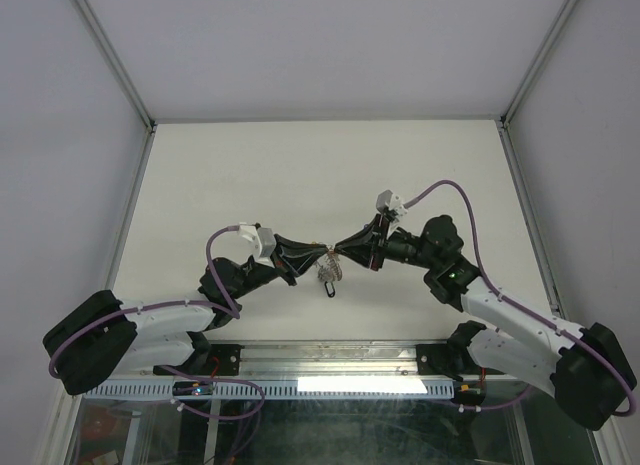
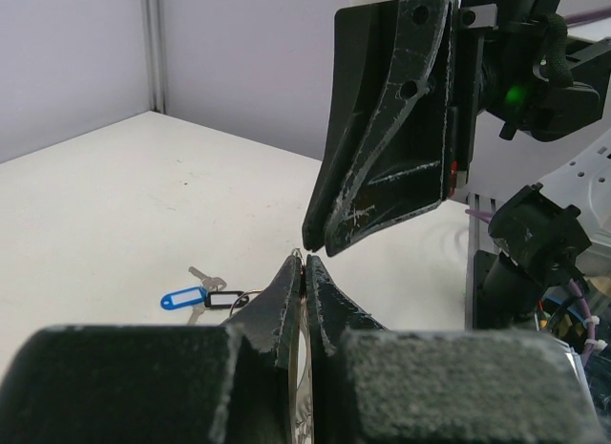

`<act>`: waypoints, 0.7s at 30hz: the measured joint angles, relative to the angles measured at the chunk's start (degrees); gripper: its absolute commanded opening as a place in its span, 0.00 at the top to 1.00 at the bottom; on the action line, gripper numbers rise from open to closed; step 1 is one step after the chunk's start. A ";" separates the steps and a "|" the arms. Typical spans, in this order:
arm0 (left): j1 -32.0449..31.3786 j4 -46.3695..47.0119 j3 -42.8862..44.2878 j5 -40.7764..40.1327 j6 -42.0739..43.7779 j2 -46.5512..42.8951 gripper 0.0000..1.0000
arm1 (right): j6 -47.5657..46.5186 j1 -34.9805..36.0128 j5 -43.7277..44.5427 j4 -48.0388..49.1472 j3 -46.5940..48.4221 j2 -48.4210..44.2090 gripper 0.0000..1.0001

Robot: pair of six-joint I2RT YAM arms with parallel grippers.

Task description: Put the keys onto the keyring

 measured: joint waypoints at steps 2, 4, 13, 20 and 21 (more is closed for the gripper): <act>0.00 0.00 0.00 0.00 0.00 0.04 1.00 | 0.02 0.63 -0.15 0.00 0.00 0.68 0.90; 0.00 0.00 0.04 0.02 0.00 0.07 1.00 | 0.04 1.29 -0.17 0.02 0.00 1.49 0.92; 0.00 0.00 0.28 0.02 0.00 0.11 1.00 | 0.13 2.54 -0.20 0.04 -0.31 2.75 1.00; 0.00 0.00 0.28 0.07 0.00 0.20 1.00 | 0.11 3.19 -1.18 -0.02 -0.31 3.37 0.87; 0.00 0.00 0.28 0.07 0.00 0.26 1.00 | 0.15 3.23 -1.25 -0.13 -0.31 3.37 0.83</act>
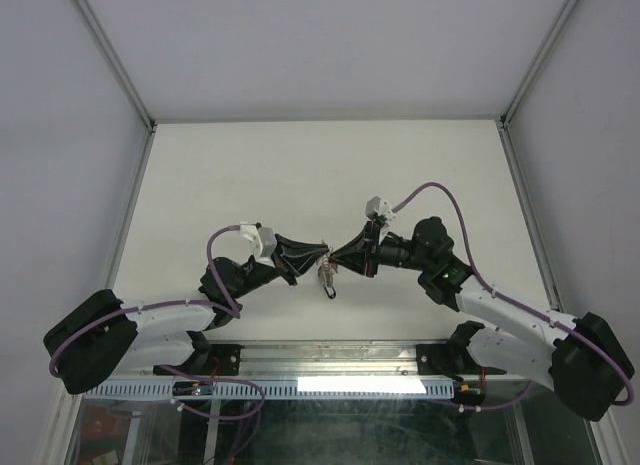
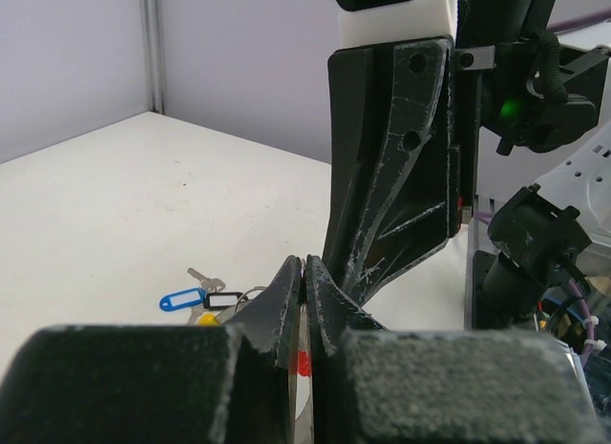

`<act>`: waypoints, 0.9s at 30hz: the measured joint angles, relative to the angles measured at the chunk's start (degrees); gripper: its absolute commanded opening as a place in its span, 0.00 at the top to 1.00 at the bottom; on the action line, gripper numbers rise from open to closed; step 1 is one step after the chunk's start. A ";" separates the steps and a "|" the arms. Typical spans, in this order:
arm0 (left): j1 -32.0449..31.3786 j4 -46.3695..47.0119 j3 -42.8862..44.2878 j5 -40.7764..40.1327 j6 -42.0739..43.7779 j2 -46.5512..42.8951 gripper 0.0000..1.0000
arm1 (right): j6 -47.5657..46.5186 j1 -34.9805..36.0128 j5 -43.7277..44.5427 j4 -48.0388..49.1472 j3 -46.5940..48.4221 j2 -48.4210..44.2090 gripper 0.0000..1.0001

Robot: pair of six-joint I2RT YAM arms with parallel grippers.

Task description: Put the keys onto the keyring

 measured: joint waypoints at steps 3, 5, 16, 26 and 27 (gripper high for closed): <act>0.00 0.00 0.00 0.00 0.00 0.11 1.00 | -0.83 0.00 0.04 -1.36 0.00 -0.70 0.79; 0.00 0.00 0.00 0.00 0.00 0.11 1.00 | -1.62 0.00 0.28 -2.75 0.00 -2.14 0.79; 0.00 -0.13 0.02 1.64 0.00 0.11 1.00 | -5.88 -0.50 1.22 -8.61 0.02 -8.96 0.70; 0.00 -2.19 1.53 6.51 0.00 0.11 1.00 | -23.08 -2.49 0.59 -12.17 0.46 -4.68 0.71; 0.00 -2.36 1.60 7.04 0.00 0.11 1.00 | -24.13 -2.49 0.07 -12.46 0.52 -4.68 0.71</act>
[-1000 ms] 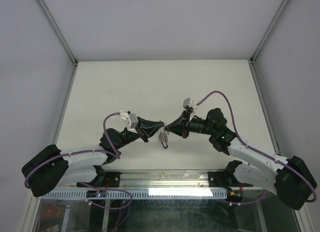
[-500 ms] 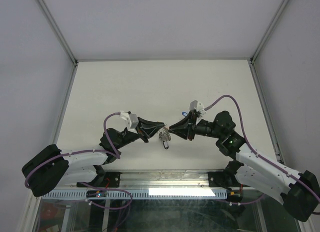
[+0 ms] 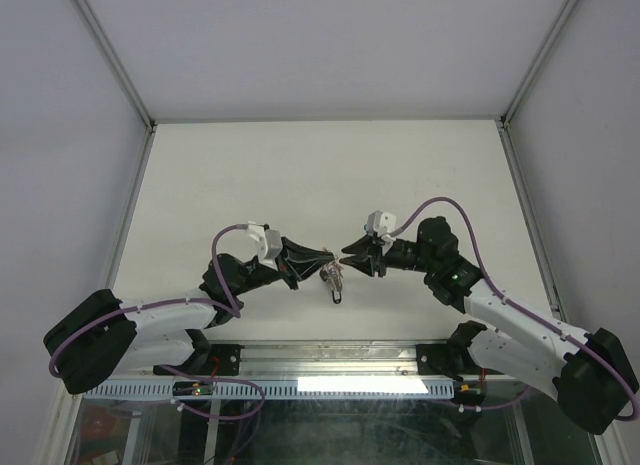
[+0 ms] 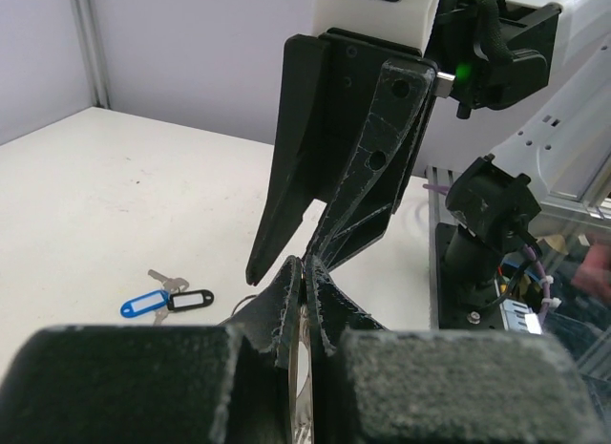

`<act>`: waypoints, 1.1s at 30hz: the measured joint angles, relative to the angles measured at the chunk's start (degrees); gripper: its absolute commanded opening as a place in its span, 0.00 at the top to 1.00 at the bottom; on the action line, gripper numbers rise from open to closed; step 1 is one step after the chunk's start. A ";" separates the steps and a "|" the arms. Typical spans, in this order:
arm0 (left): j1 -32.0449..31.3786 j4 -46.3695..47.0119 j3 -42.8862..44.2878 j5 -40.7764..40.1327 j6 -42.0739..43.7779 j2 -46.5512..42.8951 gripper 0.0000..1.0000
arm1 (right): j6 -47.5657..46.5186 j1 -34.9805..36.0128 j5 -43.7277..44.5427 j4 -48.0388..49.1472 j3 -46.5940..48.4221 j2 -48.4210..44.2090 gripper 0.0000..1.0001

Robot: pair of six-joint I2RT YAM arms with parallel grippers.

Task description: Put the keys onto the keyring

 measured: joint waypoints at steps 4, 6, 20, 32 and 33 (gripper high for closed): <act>0.00 -0.46 0.59 1.55 0.00 0.31 1.00 | -2.89 -0.07 -1.81 -0.81 0.48 -0.15 0.72; 0.00 -0.50 1.01 1.99 -0.02 0.72 1.00 | -4.02 -0.11 -2.75 -1.64 0.96 -0.50 0.73; 0.00 -1.18 2.40 3.67 -0.02 1.75 1.00 | -5.97 -0.11 -6.21 -3.48 2.21 -1.18 0.74; 0.00 -2.58 2.58 4.44 0.00 2.43 1.00 | -6.25 -0.09 -7.98 -4.87 3.13 -2.40 0.77; 0.00 -2.58 2.64 4.48 0.00 2.49 1.00 | -6.36 -0.09 -8.02 -5.03 3.15 -2.40 0.77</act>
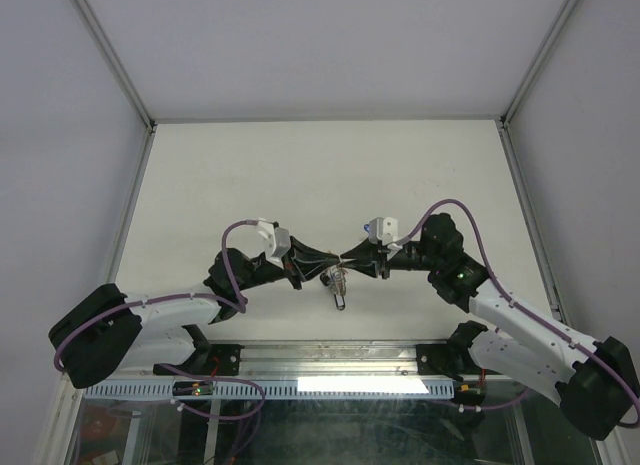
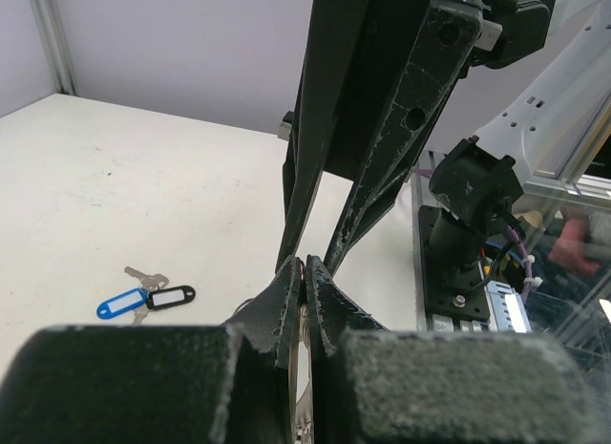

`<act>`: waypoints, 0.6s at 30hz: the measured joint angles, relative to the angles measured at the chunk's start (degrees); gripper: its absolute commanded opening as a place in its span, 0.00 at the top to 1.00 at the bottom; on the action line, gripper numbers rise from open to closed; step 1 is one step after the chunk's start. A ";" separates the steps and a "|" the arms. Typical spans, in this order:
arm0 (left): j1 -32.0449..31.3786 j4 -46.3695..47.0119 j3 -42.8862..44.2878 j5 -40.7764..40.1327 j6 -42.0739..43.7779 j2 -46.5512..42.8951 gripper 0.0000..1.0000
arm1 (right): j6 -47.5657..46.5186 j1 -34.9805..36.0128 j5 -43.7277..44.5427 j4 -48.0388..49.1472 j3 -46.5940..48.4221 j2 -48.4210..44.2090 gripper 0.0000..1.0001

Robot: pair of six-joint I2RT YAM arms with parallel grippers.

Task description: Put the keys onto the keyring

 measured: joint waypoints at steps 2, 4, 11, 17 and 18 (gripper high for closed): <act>0.00 -0.04 0.13 0.02 0.00 0.09 1.00 | -0.26 0.00 -0.07 -0.31 0.00 0.28 0.77; 0.00 -0.11 0.20 0.04 0.00 0.11 1.00 | -0.48 0.00 -0.09 -0.68 0.00 0.74 0.76; 0.00 -0.50 0.28 0.04 0.07 0.11 1.00 | -0.72 0.02 -0.15 -1.46 0.00 1.49 0.79; 0.00 -0.61 0.31 0.07 0.15 0.11 1.00 | -0.63 0.24 -0.59 -1.68 0.24 2.45 0.90; 0.00 -0.61 0.31 0.07 0.15 0.11 1.00 | -0.55 0.26 -0.63 -1.70 0.42 2.60 0.91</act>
